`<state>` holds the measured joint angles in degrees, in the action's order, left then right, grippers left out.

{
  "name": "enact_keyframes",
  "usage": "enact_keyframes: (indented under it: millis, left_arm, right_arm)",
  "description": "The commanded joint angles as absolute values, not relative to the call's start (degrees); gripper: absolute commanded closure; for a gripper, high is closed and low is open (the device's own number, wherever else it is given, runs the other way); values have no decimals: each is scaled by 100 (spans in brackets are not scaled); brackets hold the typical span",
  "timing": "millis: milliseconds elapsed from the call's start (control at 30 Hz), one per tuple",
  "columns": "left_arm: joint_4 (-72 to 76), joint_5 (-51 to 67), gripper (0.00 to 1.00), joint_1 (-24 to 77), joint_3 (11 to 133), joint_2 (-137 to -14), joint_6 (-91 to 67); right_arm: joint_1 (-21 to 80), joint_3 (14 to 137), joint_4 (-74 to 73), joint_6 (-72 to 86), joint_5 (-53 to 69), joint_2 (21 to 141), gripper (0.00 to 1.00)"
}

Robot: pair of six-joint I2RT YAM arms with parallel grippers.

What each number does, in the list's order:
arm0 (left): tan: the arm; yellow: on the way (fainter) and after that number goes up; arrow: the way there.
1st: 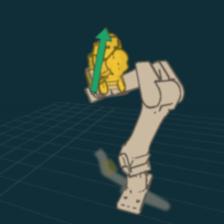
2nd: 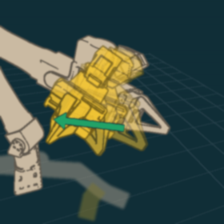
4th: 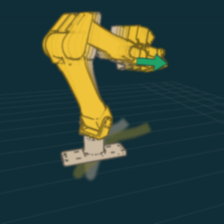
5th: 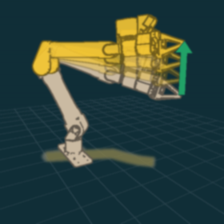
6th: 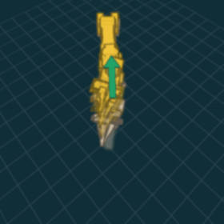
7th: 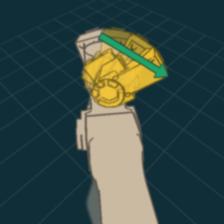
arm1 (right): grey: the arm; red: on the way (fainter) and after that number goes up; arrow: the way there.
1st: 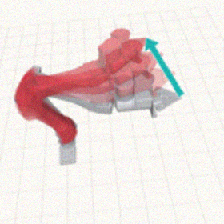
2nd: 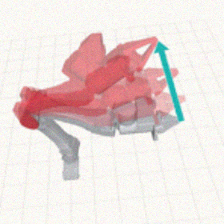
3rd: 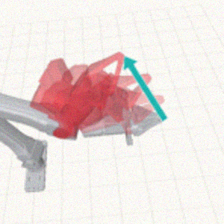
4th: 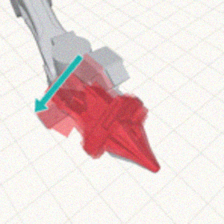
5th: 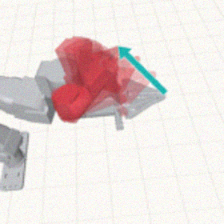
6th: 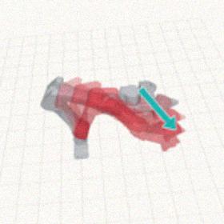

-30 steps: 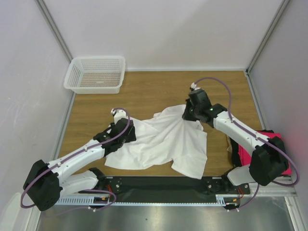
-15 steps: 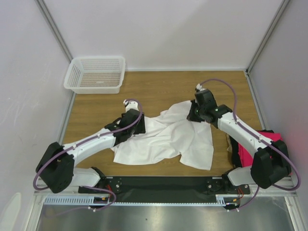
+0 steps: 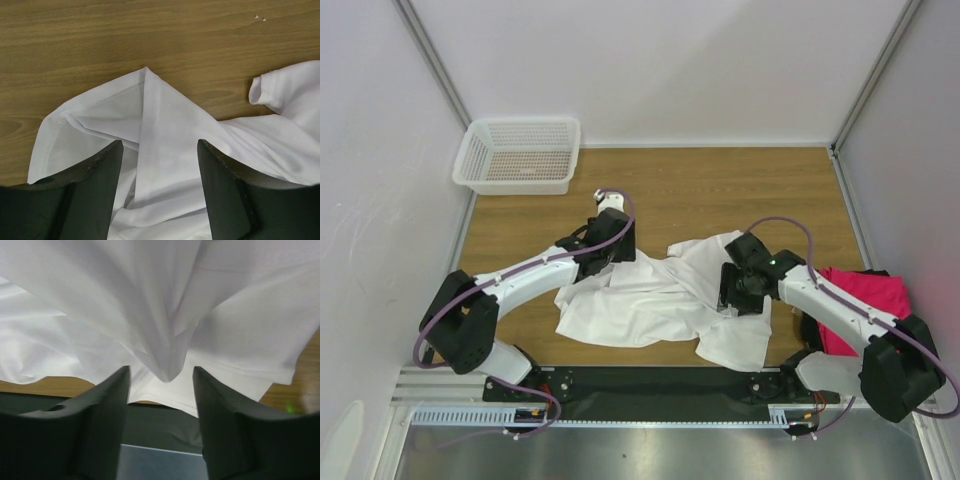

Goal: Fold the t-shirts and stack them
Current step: Flatten the tshirt out

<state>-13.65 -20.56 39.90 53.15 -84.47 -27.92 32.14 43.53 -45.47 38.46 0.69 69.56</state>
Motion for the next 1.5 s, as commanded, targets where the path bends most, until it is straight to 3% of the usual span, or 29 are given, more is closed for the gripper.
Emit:
enact_keyframes:
  millis: [0,33,100,300,567,700,1000,1200,1300,1333,1433,1467]
  left_arm:
    - [-1169,-1952,33,4025,5502,-8543,-2637]
    - [-1143,-1882,33,4025,5485,-8552,-2619]
    - [-1081,-1837,33,4025,5467,-8587,-2567]
    - [-1072,-1916,33,4052,5344,-8552,-2514]
    - [-932,-1802,32,4043,5124,-8446,-2470]
    - [-905,-1793,24,4043,5019,-8385,-2487]
    - [-932,-1890,20,4043,4896,-8262,-2505]
    - [-809,-1661,20,4052,4887,-8305,-2461]
    - [-800,-1600,20,4043,4878,-8367,-2478]
    - [-782,-1591,20,4043,4878,-8419,-2479]
    - [-817,-1626,19,4043,4957,-8551,-2487]
    - [-835,-1669,19,4052,4992,-8604,-2522]
  right_arm:
    - [3051,4929,-4861,3737,-245,6689,33]
    - [2954,5174,-4739,3666,-290,6654,24]
    - [2482,5360,-4536,3543,-334,6671,20]
    - [1565,5528,-3297,3226,-491,6907,17]
    - [1169,5467,-2243,2568,-643,7759,20]
    - [1020,5414,-1908,2540,-387,8146,24]
    - [984,5467,-1257,2549,69,8955,28]
    - [1037,5555,-941,2523,492,9527,39]
    - [1055,5607,-1019,2523,518,9703,63]
    - [1063,5625,-1054,2522,536,9694,79]
    - [1125,5547,-1239,2514,519,9405,100]
    - [1203,5502,-1291,2514,501,9256,100]
